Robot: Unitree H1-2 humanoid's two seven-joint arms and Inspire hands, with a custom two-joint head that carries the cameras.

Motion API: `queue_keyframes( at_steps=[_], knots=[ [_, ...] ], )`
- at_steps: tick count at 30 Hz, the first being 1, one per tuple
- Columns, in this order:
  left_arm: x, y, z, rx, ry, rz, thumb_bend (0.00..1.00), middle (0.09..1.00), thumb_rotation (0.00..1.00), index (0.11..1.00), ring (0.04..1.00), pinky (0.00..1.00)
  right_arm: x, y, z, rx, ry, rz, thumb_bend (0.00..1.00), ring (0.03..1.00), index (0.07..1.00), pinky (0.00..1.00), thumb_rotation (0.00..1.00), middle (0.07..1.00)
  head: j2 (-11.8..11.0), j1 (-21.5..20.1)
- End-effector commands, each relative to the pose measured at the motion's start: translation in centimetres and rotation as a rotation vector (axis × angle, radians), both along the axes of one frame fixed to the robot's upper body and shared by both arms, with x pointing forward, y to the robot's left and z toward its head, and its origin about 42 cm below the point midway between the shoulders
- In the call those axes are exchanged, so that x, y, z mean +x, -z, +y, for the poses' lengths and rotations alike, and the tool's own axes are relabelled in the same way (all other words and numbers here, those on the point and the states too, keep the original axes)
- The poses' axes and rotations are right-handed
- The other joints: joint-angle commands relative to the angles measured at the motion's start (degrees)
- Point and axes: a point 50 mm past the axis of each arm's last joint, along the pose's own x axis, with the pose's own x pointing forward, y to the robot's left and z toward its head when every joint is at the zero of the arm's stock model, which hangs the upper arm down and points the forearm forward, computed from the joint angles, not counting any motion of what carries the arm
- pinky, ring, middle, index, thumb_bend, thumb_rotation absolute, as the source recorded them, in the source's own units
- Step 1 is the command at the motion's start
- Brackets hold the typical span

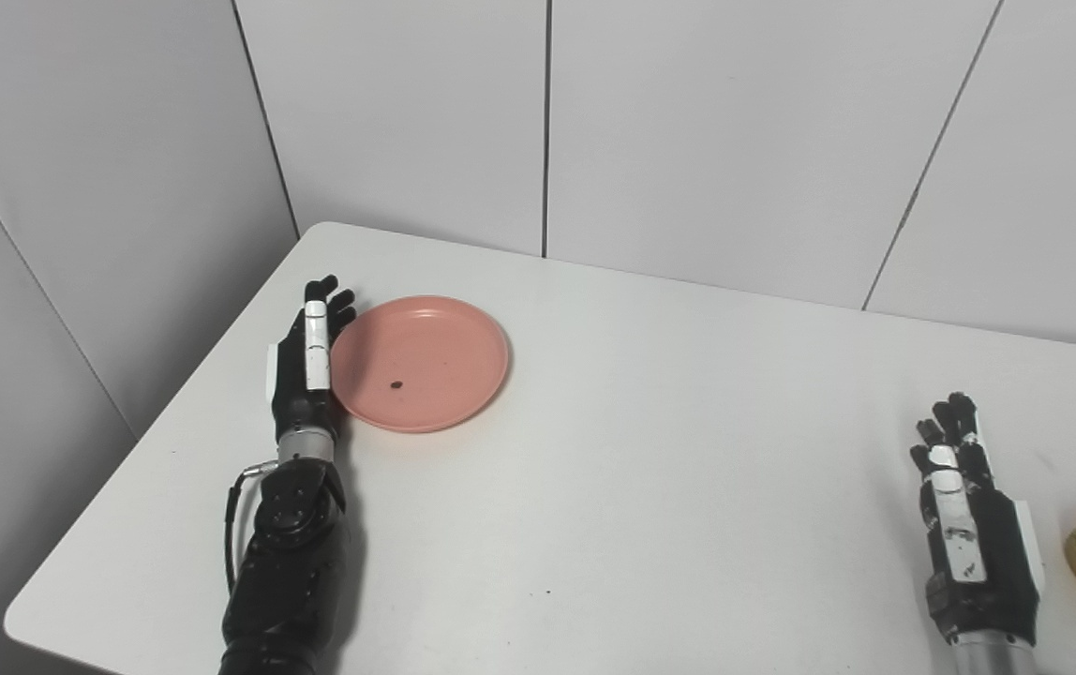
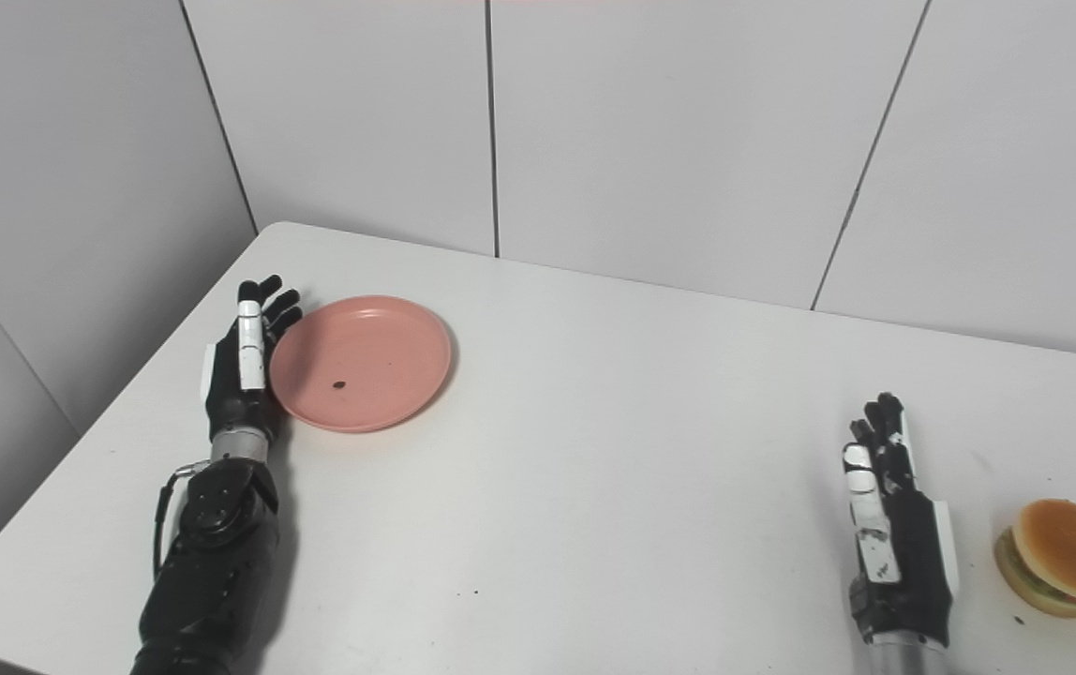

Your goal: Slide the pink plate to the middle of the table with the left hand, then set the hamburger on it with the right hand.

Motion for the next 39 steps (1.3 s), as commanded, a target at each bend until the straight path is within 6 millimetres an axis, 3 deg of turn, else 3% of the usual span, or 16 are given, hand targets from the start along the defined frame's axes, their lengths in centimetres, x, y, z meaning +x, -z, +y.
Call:
queue_keyframes(
  at_steps=[1, 9, 13, 17, 33, 39],
  knots=[
    [0.7, -1.7, -1.4, -0.039, 0.048, -0.049, 0.82, 0.827, 0.99, 0.820, 0.859, 0.88, -0.1, -0.5, 0.1, 0.005, 0.002, -0.040, 0.60, 0.987, 0.987, 1.00, 0.79, 0.992, 0.1, 0.0],
    [0.9, -1.5, -4.6, -0.077, 0.134, -0.034, 0.80, 0.822, 1.00, 0.807, 0.855, 0.90, -0.1, -0.5, 0.3, 0.011, -0.003, -0.048, 0.59, 0.975, 0.979, 1.00, 0.79, 0.980, 0.4, -1.3],
    [0.8, -1.2, -6.0, -0.067, 0.162, -0.007, 0.78, 0.808, 1.00, 0.795, 0.830, 0.83, -0.1, -0.6, 0.5, 0.030, -0.007, -0.051, 0.60, 0.979, 0.972, 1.00, 0.77, 0.980, 0.5, -2.0],
    [0.5, -1.1, -7.6, -0.064, 0.228, 0.014, 0.76, 0.826, 1.00, 0.814, 0.857, 0.88, -0.2, -0.7, 0.7, 0.039, -0.006, -0.043, 0.60, 0.985, 0.972, 1.00, 0.76, 0.982, 0.7, -2.3],
    [-0.3, -0.3, -11.6, -0.036, 0.376, 0.025, 0.78, 0.820, 1.00, 0.806, 0.849, 0.87, -0.1, -0.8, 1.3, 0.039, -0.027, -0.031, 0.64, 1.000, 0.981, 1.00, 0.77, 1.000, 1.2, -5.9],
    [-1.2, -0.1, -13.3, -0.021, 0.433, 0.038, 0.76, 0.813, 1.00, 0.796, 0.840, 0.88, 0.1, -0.9, 1.7, 0.017, -0.028, -0.030, 0.59, 1.000, 0.987, 1.00, 0.79, 1.000, 1.2, -8.4]
  ],
)
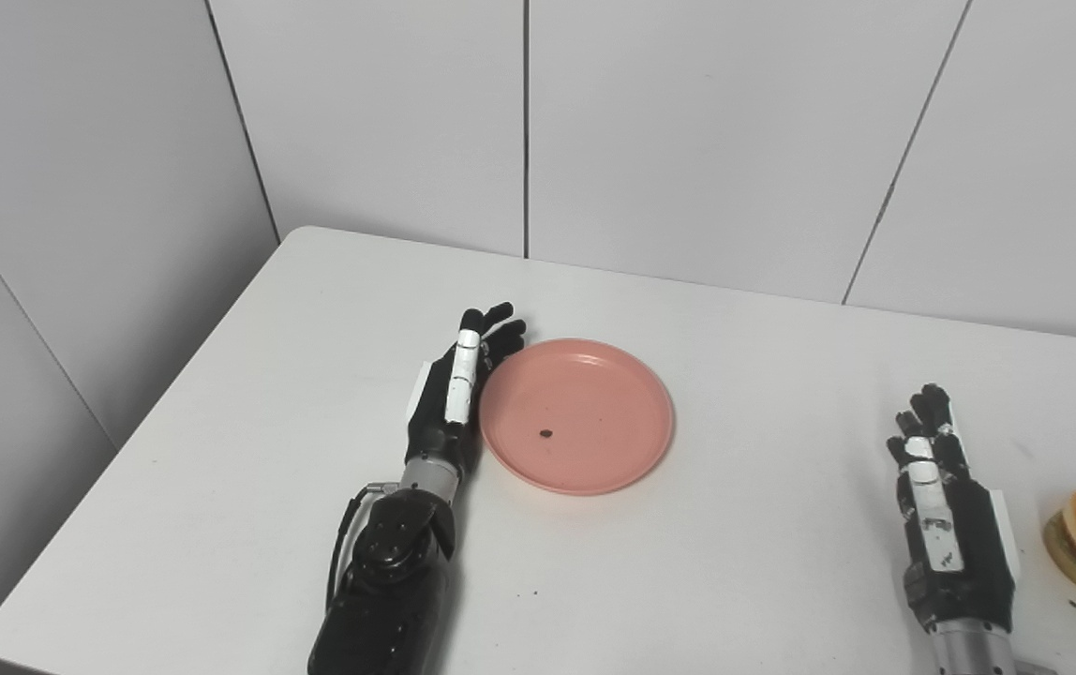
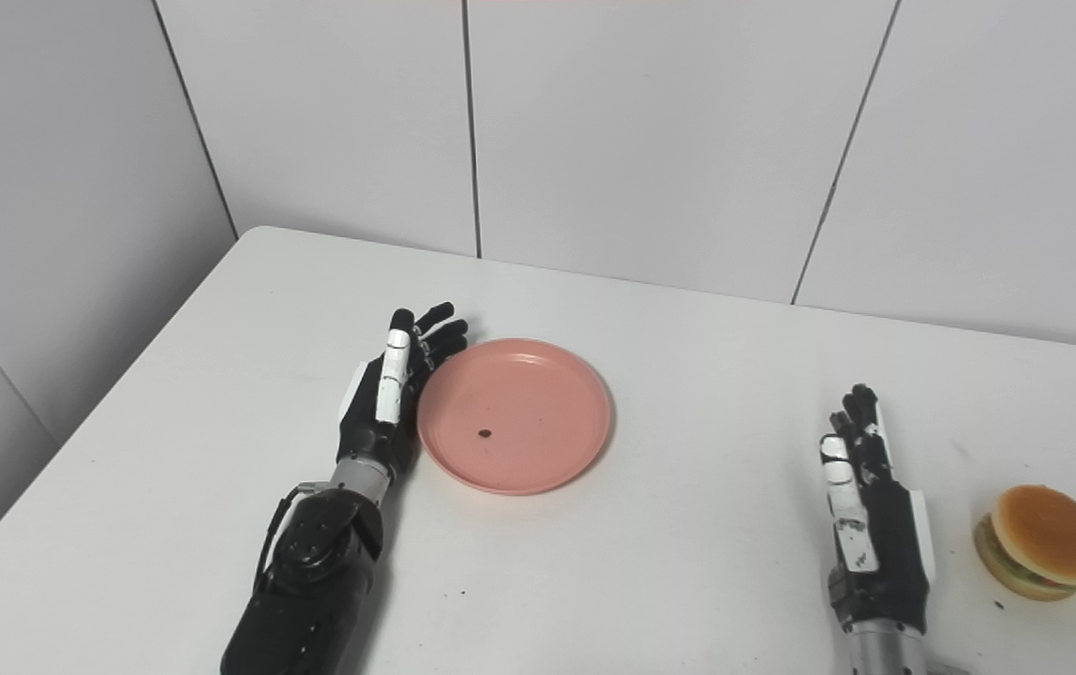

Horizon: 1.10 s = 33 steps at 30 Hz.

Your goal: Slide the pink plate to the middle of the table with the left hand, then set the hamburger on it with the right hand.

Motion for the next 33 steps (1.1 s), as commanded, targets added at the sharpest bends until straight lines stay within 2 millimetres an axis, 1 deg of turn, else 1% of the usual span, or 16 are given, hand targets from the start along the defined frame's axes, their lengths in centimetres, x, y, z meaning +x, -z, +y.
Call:
queue_keyframes(
  at_steps=[1, 4, 5, 6, 11, 13, 16, 17, 20, 21, 23, 24, 27, 30, 33],
  knots=[
    [-0.4, -0.2, -0.8, 0.012, 0.041, 0.002, 0.76, 0.814, 1.00, 0.797, 0.838, 0.87, 0.1, -0.8, 0.6, -0.009, -0.008, -0.030, 0.59, 1.000, 0.987, 1.00, 0.80, 1.000, 0.1, 0.1],
    [-0.8, -0.4, -1.1, 0.015, 0.062, 0.000, 0.75, 0.816, 1.00, 0.801, 0.834, 0.86, 0.0, -0.8, 0.7, -0.023, 0.001, -0.035, 0.60, 1.000, 0.985, 1.00, 0.79, 1.000, 0.3, -1.9],
    [-0.8, -0.4, -1.1, 0.014, 0.066, 0.000, 0.75, 0.815, 1.00, 0.797, 0.834, 0.86, 0.0, -0.8, 0.8, -0.024, 0.001, -0.036, 0.60, 1.000, 0.990, 1.00, 0.79, 1.000, 0.3, -1.9],
    [-1.0, -0.5, -1.2, 0.013, 0.073, -0.001, 0.75, 0.815, 1.00, 0.796, 0.833, 0.87, 0.0, -0.9, 1.0, -0.026, 0.001, -0.037, 0.59, 1.000, 0.992, 1.00, 0.79, 1.000, 0.4, -3.4],
    [-1.7, -0.7, -1.5, 0.009, 0.106, 0.009, 0.73, 0.827, 1.00, 0.808, 0.841, 0.88, -0.1, -1.1, 1.8, -0.037, -0.013, -0.045, 0.57, 1.000, 1.000, 1.00, 0.79, 1.000, 0.7, -6.5],
    [-1.9, -0.8, -1.6, 0.012, 0.120, 0.012, 0.72, 0.831, 1.00, 0.815, 0.845, 0.88, -0.1, -1.1, 2.1, -0.033, -0.015, -0.046, 0.57, 1.000, 1.000, 1.00, 0.79, 1.000, 0.7, -6.5],
    [-2.1, -0.8, -1.6, 0.018, 0.156, 0.025, 0.74, 0.840, 1.00, 0.825, 0.856, 0.89, 0.0, -1.2, 2.5, -0.042, -0.022, -0.052, 0.57, 1.000, 1.000, 1.00, 0.80, 1.000, 0.7, -8.2],
    [-2.2, -0.7, -1.7, 0.016, 0.167, 0.030, 0.74, 0.847, 1.00, 0.831, 0.869, 0.91, 0.0, -1.2, 2.6, -0.043, -0.022, -0.053, 0.56, 1.000, 1.000, 1.00, 0.80, 1.000, 0.7, -8.5],
    [-2.8, -0.5, -2.1, 0.012, 0.188, 0.038, 0.75, 0.849, 1.00, 0.831, 0.875, 0.91, 0.1, -1.1, 3.0, -0.036, -0.023, -0.056, 0.56, 1.000, 1.000, 1.00, 0.79, 1.000, 0.5, -10.1],
    [-2.9, -0.4, -2.3, 0.012, 0.191, 0.037, 0.74, 0.848, 1.00, 0.832, 0.874, 0.90, 0.1, -1.1, 3.1, -0.032, -0.021, -0.056, 0.56, 1.000, 1.000, 1.00, 0.79, 1.000, 0.5, -10.1],
    [-3.3, -0.1, -2.7, 0.025, 0.204, 0.032, 0.73, 0.849, 1.00, 0.834, 0.874, 0.90, 0.0, -1.1, 3.4, -0.031, -0.019, -0.049, 0.58, 1.000, 1.000, 1.00, 0.78, 1.000, 0.5, -12.3],
    [-3.4, 0.0, -2.9, 0.032, 0.208, 0.029, 0.71, 0.849, 1.00, 0.836, 0.873, 0.90, 0.0, -1.1, 3.5, -0.034, -0.018, -0.047, 0.59, 0.996, 1.000, 1.00, 0.78, 0.998, 0.5, -12.3],
    [-3.9, 0.3, -3.3, 0.031, 0.210, 0.030, 0.69, 0.848, 1.00, 0.836, 0.870, 0.90, 0.0, -1.1, 4.0, -0.039, -0.012, -0.044, 0.59, 0.979, 0.996, 0.98, 0.79, 0.989, 0.4, -14.1],
    [-4.2, 0.6, -3.6, 0.021, 0.201, 0.025, 0.69, 0.831, 0.97, 0.814, 0.852, 0.88, -0.1, -1.1, 4.3, -0.040, -0.009, -0.036, 0.60, 0.979, 0.995, 0.98, 0.79, 0.997, 0.5, -15.2],
    [-4.3, 1.0, -3.7, 0.013, 0.209, 0.018, 0.70, 0.825, 0.94, 0.804, 0.847, 0.87, 0.0, -1.2, 4.8, -0.042, -0.003, -0.039, 0.61, 0.975, 0.990, 0.99, 0.79, 0.989, 0.5, -16.5]
  ],
)
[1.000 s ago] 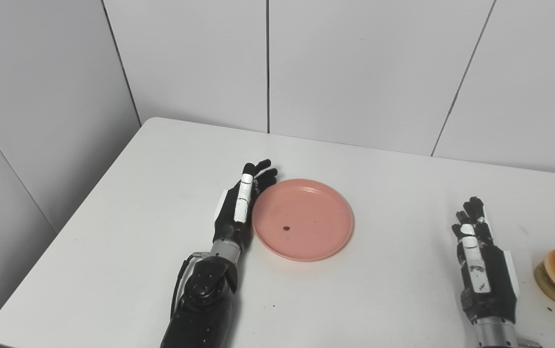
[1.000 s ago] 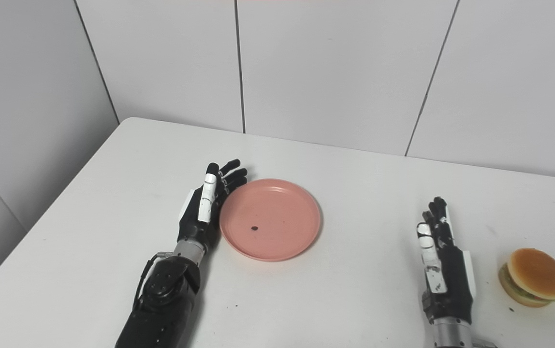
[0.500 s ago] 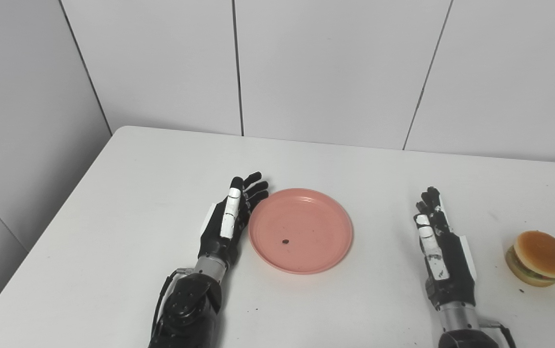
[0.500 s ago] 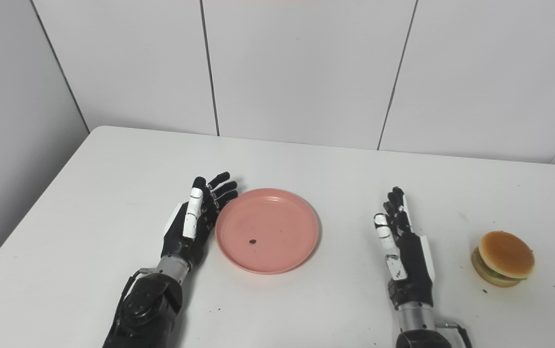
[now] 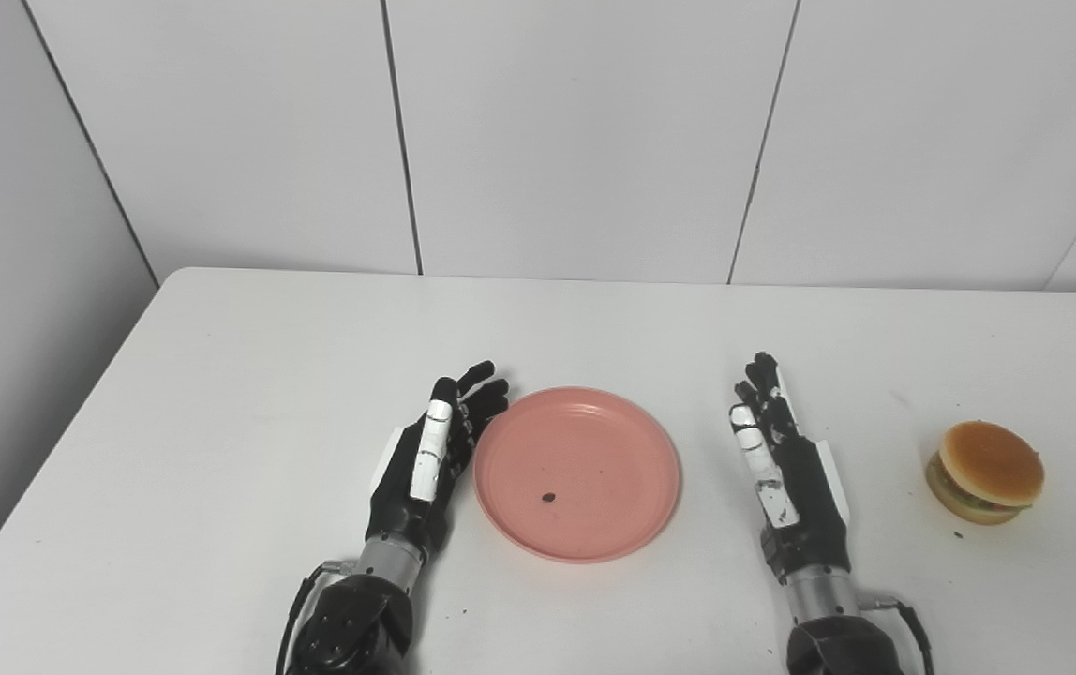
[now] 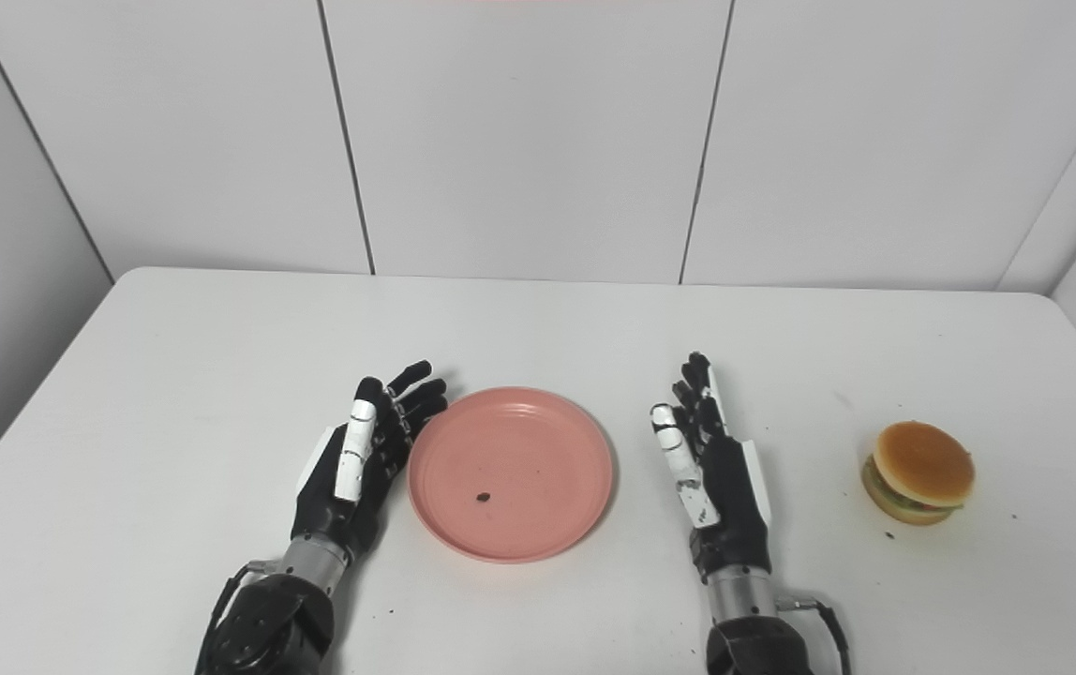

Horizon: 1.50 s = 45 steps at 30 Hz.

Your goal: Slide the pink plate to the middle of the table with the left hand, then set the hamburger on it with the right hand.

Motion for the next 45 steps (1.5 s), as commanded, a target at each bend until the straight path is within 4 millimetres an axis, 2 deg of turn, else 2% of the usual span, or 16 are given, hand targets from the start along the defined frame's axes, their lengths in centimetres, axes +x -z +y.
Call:
queue_keyframes(
  at_steps=[1, 6, 9, 14, 22, 25, 29, 32, 36, 42, 45],
  knots=[
    [-0.4, 0.7, -0.1, -0.006, 0.014, 0.002, 0.70, 0.824, 0.93, 0.801, 0.847, 0.88, 0.3, -1.2, 0.6, -0.002, 0.003, -0.045, 0.60, 0.971, 0.986, 0.98, 0.80, 0.984, 0.1, 0.1],
    [-0.6, 1.0, -0.3, 0.001, 0.033, 0.000, 0.70, 0.834, 0.94, 0.803, 0.854, 0.88, 0.3, -1.2, 1.0, -0.011, 0.005, -0.059, 0.59, 0.959, 0.981, 0.96, 0.82, 0.975, 0.2, -1.5],
    [-0.8, 0.9, -0.3, 0.009, 0.088, -0.003, 0.69, 0.870, 0.99, 0.851, 0.898, 0.94, 0.3, -1.3, 1.2, -0.013, 0.003, -0.056, 0.58, 0.960, 0.984, 0.97, 0.82, 0.976, 0.4, -2.0],
    [-1.1, 1.0, -0.5, 0.003, 0.118, -0.006, 0.68, 0.869, 1.00, 0.853, 0.897, 0.94, 0.2, -1.3, 1.3, -0.025, 0.013, -0.051, 0.61, 0.956, 0.974, 0.95, 0.82, 0.970, 0.4, -2.1],
    [-1.2, 1.0, -0.5, 0.016, 0.135, 0.002, 0.69, 0.865, 1.00, 0.851, 0.900, 0.95, 0.7, -2.0, 0.6, -0.011, 0.006, -0.074, 0.58, 0.972, 0.986, 0.97, 0.80, 0.983, 0.4, -2.1],
    [-1.1, 1.1, -0.3, 0.006, 0.117, 0.005, 0.68, 0.863, 1.00, 0.850, 0.898, 0.94, 1.2, -3.1, -0.5, -0.019, 0.034, -0.110, 0.59, 0.979, 0.988, 0.99, 0.81, 0.983, 0.2, -2.2],
    [-1.0, 1.3, 0.0, 0.003, 0.107, 0.006, 0.68, 0.866, 1.00, 0.855, 0.900, 0.94, 1.6, -4.6, -1.8, -0.023, 0.019, -0.146, 0.59, 0.993, 0.982, 1.00, 0.76, 0.978, 0.1, -2.6],
    [-0.9, 1.3, 0.3, 0.003, 0.098, 0.007, 0.69, 0.864, 1.00, 0.856, 0.899, 0.94, 1.7, -6.3, -3.2, -0.105, 0.042, -0.178, 0.64, 0.949, 0.947, 0.94, 0.71, 0.945, 0.1, -2.8],
    [-0.8, 1.4, 0.5, 0.000, 0.090, 0.003, 0.69, 0.867, 1.00, 0.854, 0.896, 0.93, 1.1, -8.5, -4.8, -0.166, 0.079, -0.217, 0.62, 0.932, 0.939, 0.96, 0.68, 0.928, -0.6, -3.0],
    [-0.9, 1.5, 0.5, -0.011, 0.052, -0.006, 0.68, 0.860, 0.97, 0.842, 0.882, 0.90, 0.0, -11.4, -7.4, -0.272, 0.185, -0.300, 0.68, 0.913, 0.920, 0.90, 0.64, 0.904, -0.7, -2.7],
    [-0.9, 1.6, 0.5, -0.021, 0.044, -0.015, 0.68, 0.865, 0.96, 0.843, 0.886, 0.91, -0.5, -11.8, -8.0, -0.297, 0.211, -0.317, 0.68, 0.897, 0.919, 0.84, 0.65, 0.903, -0.8, -2.6]
  ],
)
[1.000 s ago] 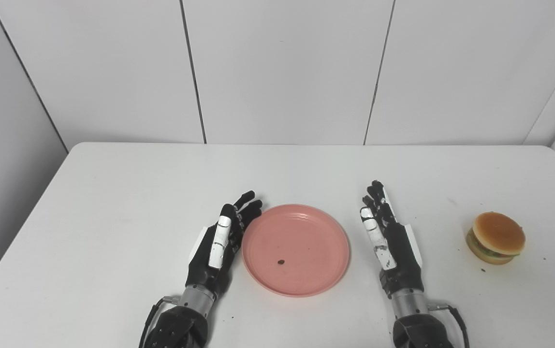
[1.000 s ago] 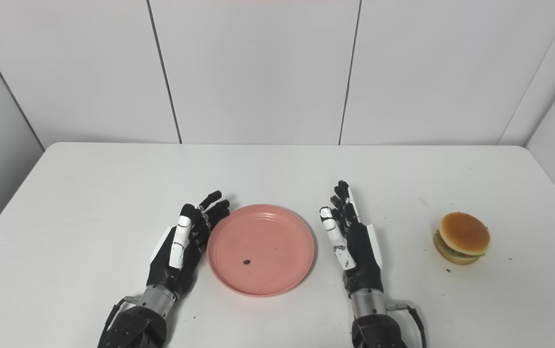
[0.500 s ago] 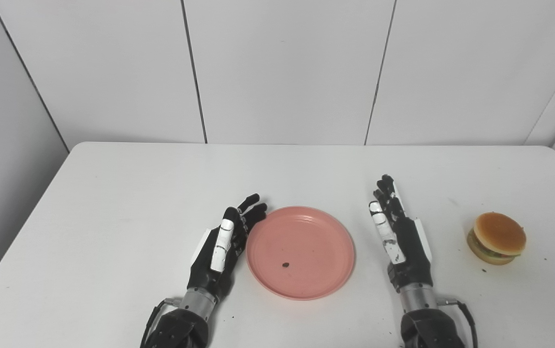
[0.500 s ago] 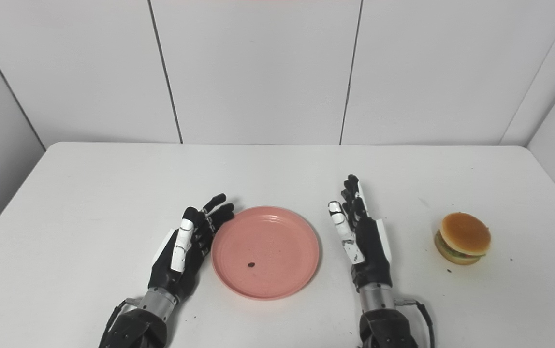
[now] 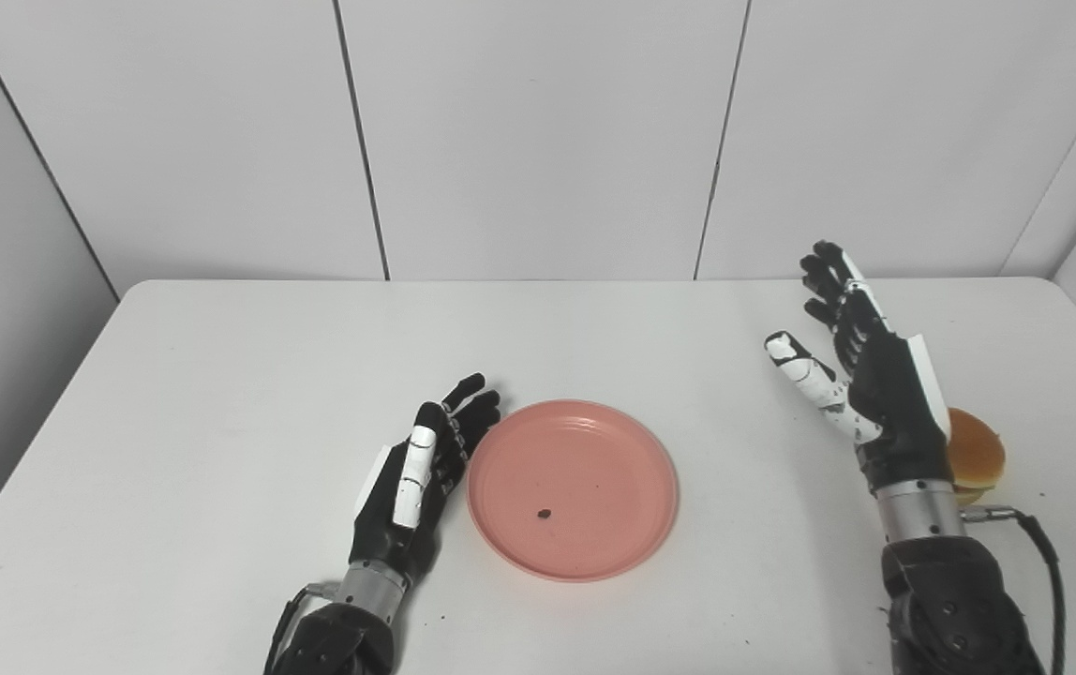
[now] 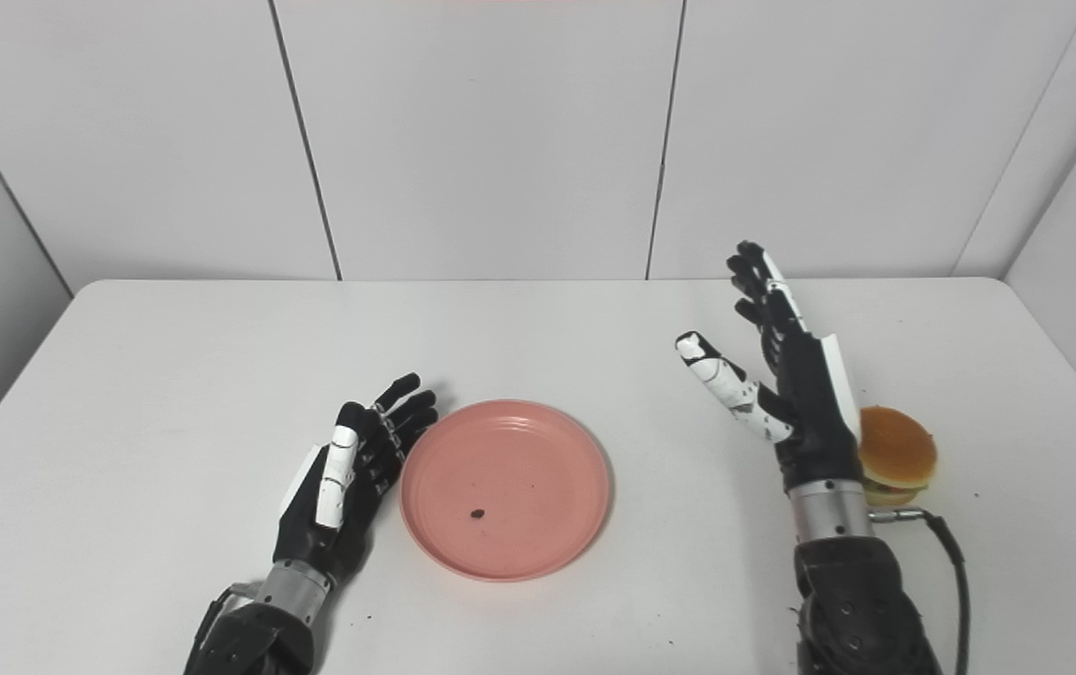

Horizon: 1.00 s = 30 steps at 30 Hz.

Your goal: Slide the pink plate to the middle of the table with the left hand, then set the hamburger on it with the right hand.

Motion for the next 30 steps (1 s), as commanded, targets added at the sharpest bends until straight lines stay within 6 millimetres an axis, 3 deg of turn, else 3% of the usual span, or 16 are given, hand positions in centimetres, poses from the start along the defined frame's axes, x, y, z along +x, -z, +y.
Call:
queue_keyframes(
  at_steps=[1, 12, 14, 17, 27, 30],
  knots=[
    [-0.1, 0.6, 0.1, -0.016, -0.026, 0.016, 0.68, 0.865, 0.96, 0.843, 0.886, 0.91, -0.3, -1.7, -0.3, -0.003, 0.017, -0.059, 0.67, 0.896, 0.919, 0.84, 0.65, 0.903, -0.2, 0.1],
    [-0.3, 1.2, -0.1, -0.052, -0.037, -0.014, 0.67, 0.936, 0.93, 0.906, 0.953, 0.96, -0.5, -2.5, -2.3, -0.083, 0.111, -0.071, 0.67, 0.872, 0.909, 0.84, 0.62, 0.893, -0.8, -0.3],
    [-0.3, 1.3, -0.2, -0.058, -0.035, -0.006, 0.68, 0.940, 0.90, 0.916, 0.957, 0.97, -0.5, -2.9, -3.1, -0.121, 0.145, -0.059, 0.71, 0.881, 0.906, 0.86, 0.64, 0.894, -0.6, -0.5],
    [-0.3, 1.4, -0.3, -0.027, -0.016, -0.005, 0.69, 0.963, 0.95, 0.940, 0.973, 0.99, -0.8, -3.6, -4.3, -0.206, 0.184, -0.035, 0.72, 0.889, 0.919, 0.86, 0.69, 0.902, -0.6, -1.1],
    [-0.4, 1.5, 0.5, -0.008, -0.013, 0.000, 0.66, 0.988, 1.00, 0.972, 1.000, 1.00, -1.2, -4.9, -6.6, -0.338, 0.256, 0.031, 0.77, 0.867, 0.902, 0.81, 0.56, 0.893, -0.7, -5.8],
    [-0.1, 1.6, 1.1, -0.016, -0.036, 0.004, 0.66, 0.964, 0.95, 0.943, 0.977, 1.00, -1.3, -5.2, -6.6, -0.419, 0.292, 0.083, 0.77, 0.892, 0.910, 0.83, 0.52, 0.898, -0.6, -7.8]
  ],
)
